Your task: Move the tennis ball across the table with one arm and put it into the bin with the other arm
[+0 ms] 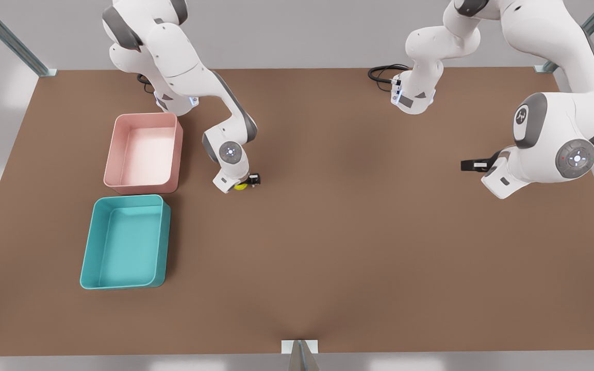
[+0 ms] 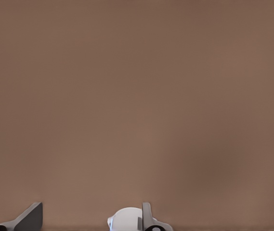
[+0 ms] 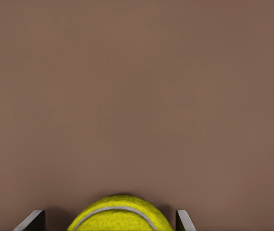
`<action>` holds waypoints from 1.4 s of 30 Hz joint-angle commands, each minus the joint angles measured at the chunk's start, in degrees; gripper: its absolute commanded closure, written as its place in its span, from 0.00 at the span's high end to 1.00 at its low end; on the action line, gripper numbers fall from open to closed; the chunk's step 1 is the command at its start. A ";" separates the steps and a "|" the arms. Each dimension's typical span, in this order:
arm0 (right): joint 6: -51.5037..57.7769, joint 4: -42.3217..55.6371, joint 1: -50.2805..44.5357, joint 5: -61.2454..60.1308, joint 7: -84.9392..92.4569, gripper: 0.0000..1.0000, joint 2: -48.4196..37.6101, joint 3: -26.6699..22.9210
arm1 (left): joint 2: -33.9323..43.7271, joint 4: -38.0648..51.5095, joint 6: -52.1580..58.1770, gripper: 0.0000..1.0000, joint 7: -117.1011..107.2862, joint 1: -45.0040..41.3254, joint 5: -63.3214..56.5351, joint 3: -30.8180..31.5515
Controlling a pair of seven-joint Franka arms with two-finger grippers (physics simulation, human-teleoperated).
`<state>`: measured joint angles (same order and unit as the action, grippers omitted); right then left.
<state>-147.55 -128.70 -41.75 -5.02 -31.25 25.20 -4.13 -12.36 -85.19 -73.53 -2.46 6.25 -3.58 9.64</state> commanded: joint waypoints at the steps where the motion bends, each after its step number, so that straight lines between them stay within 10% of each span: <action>1: -0.90 -0.41 0.00 -0.07 -0.56 1.00 -0.24 0.00 | 0.06 0.02 0.05 1.00 -0.09 -0.01 -0.11 0.02; 9: -1.52 -1.29 0.00 -0.07 -0.65 1.00 -0.59 0.00 | 0.06 0.02 0.05 1.00 -0.09 0.07 -0.20 0.02; 14: -1.34 -1.12 0.00 -0.07 -0.39 0.72 -0.76 0.00 | 0.06 0.20 0.40 1.00 -0.09 0.07 -0.29 0.02; 20: 1.64 0.99 1.41 -0.16 2.60 0.70 -3.84 -0.18 | 0.06 0.20 0.75 1.00 -0.18 0.25 -0.11 0.02; 29: 29.07 23.58 22.50 2.47 43.47 0.69 -5.16 -2.46 | 0.41 1.96 5.06 1.00 -0.44 -0.01 0.07 0.29; 37: 29.77 27.01 26.72 3.18 68.87 0.69 -0.77 -13.62 | 0.50 2.31 7.43 1.00 -0.35 0.34 0.42 0.11; 38: 29.68 27.80 27.60 2.30 69.57 1.00 1.08 -13.62 | 0.41 2.31 7.43 1.00 -0.44 0.25 0.42 0.20; 42: 29.60 28.59 28.21 1.42 69.49 1.00 2.66 -13.54 | 0.23 5.30 9.10 1.00 -1.85 -0.10 0.42 0.38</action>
<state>-119.28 -100.30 -13.55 -3.05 8.41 27.62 -17.64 -12.12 -80.18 -66.24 -2.97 6.11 -3.17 9.99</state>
